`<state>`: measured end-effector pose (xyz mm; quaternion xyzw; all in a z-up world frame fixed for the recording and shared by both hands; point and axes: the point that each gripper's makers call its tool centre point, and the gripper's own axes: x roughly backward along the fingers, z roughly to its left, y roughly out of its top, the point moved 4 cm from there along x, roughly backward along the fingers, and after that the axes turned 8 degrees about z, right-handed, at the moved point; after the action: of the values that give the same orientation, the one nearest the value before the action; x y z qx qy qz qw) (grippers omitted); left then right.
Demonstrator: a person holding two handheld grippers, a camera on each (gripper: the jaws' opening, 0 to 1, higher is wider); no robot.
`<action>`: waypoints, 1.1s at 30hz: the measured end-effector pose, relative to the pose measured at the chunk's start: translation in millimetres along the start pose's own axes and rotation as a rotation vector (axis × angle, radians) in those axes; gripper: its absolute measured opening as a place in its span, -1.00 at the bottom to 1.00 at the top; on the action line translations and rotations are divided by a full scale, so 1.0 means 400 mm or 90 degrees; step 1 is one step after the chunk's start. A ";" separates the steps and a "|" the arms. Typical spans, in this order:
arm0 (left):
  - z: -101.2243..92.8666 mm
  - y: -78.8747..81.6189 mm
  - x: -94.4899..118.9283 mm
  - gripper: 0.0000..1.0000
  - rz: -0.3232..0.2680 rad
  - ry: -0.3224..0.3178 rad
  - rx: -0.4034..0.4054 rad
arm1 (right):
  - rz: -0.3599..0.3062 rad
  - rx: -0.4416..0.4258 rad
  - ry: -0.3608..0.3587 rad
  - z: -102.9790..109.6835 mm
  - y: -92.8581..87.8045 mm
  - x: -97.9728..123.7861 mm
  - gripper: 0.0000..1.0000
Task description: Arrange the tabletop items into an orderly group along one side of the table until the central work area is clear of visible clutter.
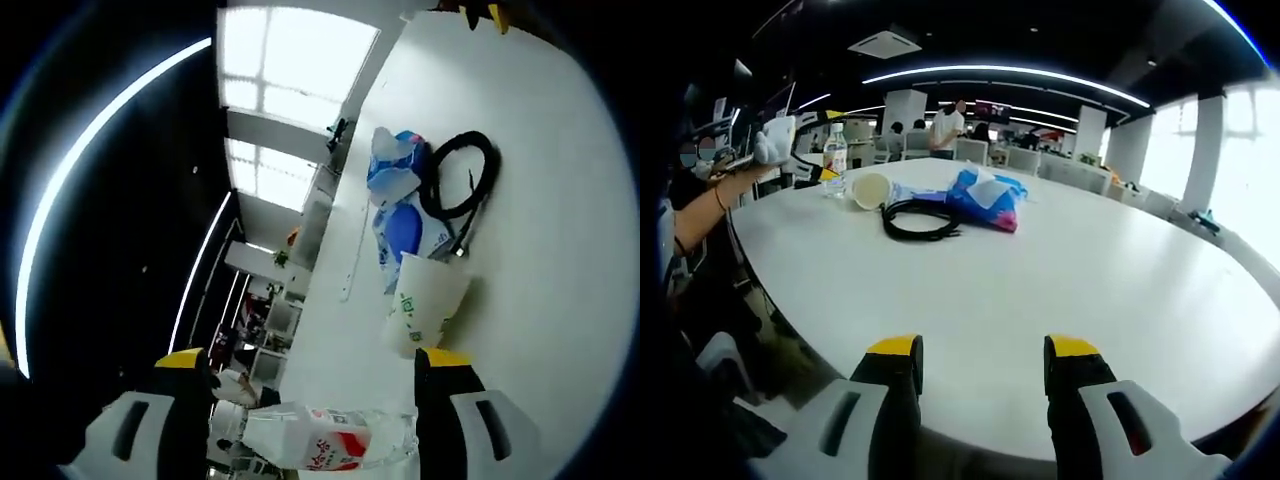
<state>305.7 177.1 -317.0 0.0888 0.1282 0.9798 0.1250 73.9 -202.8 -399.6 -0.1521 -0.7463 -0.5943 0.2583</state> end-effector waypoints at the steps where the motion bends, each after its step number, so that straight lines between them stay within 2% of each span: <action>1: -0.020 0.007 -0.005 0.68 0.000 -0.008 -0.020 | 0.002 0.000 -0.001 -0.001 -0.002 0.000 -0.07; 3: -0.034 0.014 -0.010 0.68 -0.002 -0.016 -0.024 | 0.003 -0.003 -0.001 -0.001 -0.003 -0.001 -0.07; 5: -0.060 0.026 -0.024 0.69 -0.008 -0.046 -0.030 | 0.003 -0.002 -0.001 -0.002 -0.004 0.000 -0.07; 7: -0.076 0.030 -0.034 0.70 0.001 -0.061 -0.058 | 0.001 -0.003 -0.001 -0.003 -0.002 0.001 -0.07; 11: -0.088 0.037 -0.042 0.72 0.000 -0.068 -0.066 | 0.001 -0.003 -0.002 -0.003 -0.002 0.001 -0.06; 12: -0.105 0.057 -0.053 0.72 -0.015 -0.088 -0.062 | -0.001 -0.003 0.000 -0.003 -0.001 0.002 -0.06; 16: -0.108 0.060 -0.056 0.72 -0.016 -0.089 -0.063 | -0.001 -0.002 0.001 -0.003 -0.002 0.003 -0.03; 19: -0.121 0.070 -0.069 0.72 -0.017 -0.098 -0.084 | -0.033 -0.005 0.011 0.001 0.017 0.017 -0.01; 21: -0.126 0.071 -0.075 0.72 -0.013 -0.102 -0.099 | -0.040 -0.003 0.014 0.004 0.023 0.018 -0.01; 24: -0.138 0.073 -0.087 0.73 0.001 -0.110 -0.115 | -0.034 0.004 0.015 0.007 0.021 0.013 -0.01; 26: -0.142 0.075 -0.091 0.79 0.001 -0.113 -0.122 | -0.025 0.006 0.016 0.007 0.014 0.009 -0.02; 33: -0.146 0.090 -0.094 0.75 -0.002 -0.116 -0.163 | -0.023 0.001 0.014 0.003 0.010 0.005 -0.02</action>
<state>321.5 119.7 -368.1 0.1602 -0.0095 0.9759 0.1481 74.1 -200.8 -395.4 -0.1318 -0.7466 -0.6001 0.2554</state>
